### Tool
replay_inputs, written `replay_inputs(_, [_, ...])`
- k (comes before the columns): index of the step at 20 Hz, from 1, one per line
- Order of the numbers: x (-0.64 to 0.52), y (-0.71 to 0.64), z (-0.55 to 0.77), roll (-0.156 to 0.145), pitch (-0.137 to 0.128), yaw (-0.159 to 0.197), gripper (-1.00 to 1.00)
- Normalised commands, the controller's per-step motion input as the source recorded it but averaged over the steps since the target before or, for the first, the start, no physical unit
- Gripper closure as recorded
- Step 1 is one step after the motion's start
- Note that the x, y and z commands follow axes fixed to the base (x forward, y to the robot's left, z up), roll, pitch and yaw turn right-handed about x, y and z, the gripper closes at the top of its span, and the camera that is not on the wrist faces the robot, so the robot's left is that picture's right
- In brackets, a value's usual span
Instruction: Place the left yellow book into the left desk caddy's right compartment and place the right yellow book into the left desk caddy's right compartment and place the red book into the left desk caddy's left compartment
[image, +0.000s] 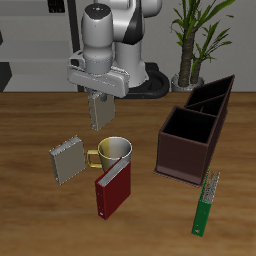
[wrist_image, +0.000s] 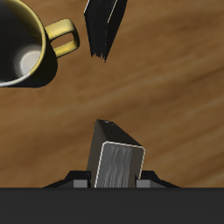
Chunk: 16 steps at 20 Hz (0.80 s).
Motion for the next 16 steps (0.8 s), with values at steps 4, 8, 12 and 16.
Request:
replay_inputs(4, [-0.10,0.61,0.65,0.025,-0.053,0.052,1.00])
replay_inputs(8, [0.04,0.59,0.57,0.009,-0.023,0.030,1.00])
replay_inputs(12, [0.22,0.48,0.49,0.026,-0.006,0.009,1.00])
replay_inputs(16, [0.24,0.60,0.39,0.008,-0.011,0.032,1.00])
